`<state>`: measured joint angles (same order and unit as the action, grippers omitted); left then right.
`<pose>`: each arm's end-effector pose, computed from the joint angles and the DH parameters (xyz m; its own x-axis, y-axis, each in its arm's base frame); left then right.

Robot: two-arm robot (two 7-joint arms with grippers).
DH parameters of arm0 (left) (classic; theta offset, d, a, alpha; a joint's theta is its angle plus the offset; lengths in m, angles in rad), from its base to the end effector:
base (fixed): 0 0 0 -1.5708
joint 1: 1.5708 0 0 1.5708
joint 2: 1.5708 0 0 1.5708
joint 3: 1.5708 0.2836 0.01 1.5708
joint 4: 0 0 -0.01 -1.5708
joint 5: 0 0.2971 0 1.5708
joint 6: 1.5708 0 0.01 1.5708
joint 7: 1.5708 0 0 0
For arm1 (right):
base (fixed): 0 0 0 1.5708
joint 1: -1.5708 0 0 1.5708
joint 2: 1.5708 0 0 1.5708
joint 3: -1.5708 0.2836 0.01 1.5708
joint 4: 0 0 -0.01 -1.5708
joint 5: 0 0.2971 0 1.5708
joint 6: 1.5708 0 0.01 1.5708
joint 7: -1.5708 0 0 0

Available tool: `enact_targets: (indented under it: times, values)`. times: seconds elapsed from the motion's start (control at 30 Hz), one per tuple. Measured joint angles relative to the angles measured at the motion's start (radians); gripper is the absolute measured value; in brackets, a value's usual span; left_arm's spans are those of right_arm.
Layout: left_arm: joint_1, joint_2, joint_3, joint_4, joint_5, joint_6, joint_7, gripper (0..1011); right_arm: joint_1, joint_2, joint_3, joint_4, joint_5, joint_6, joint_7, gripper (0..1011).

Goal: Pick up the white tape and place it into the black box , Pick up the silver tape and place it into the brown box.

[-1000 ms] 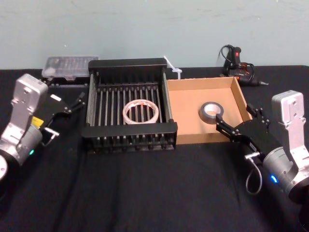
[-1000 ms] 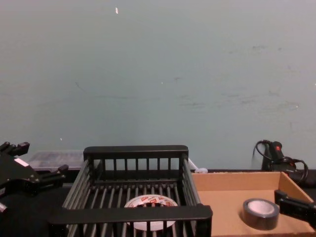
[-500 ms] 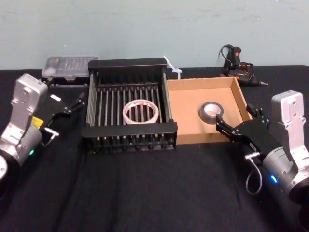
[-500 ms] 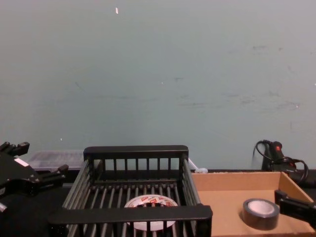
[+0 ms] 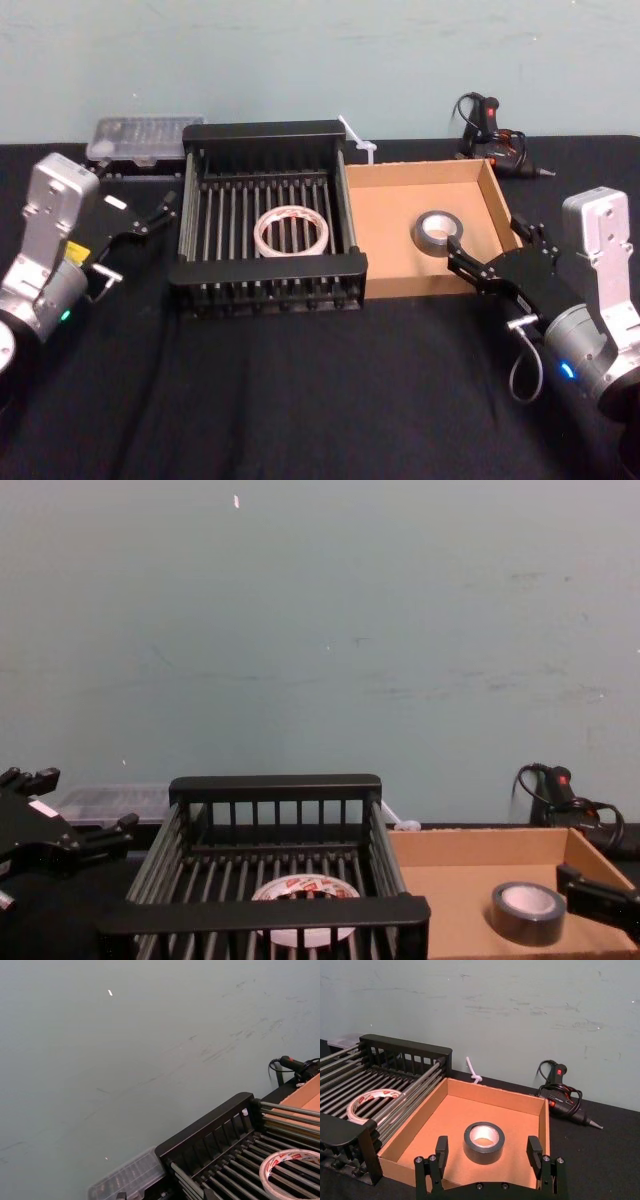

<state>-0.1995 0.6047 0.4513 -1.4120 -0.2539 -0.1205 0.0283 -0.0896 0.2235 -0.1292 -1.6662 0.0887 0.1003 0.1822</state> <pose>0.3460 0.0822 -0.2949 0.2922 0.8803 0.3738 -0.9553 0.2872 0.0703 0.2888 -0.0189 -0.2948 0.3238 -0.9413 0.0956 0.9403 0.3089 -0.1431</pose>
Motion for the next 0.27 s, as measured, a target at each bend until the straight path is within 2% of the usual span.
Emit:
enact_targets:
  times: [0.27]
  values:
    - [0.0,0.0,0.0,0.0,0.0,0.0,0.0,1001,0.0,0.0,0.0,0.0,0.0,0.0,0.0,1002]
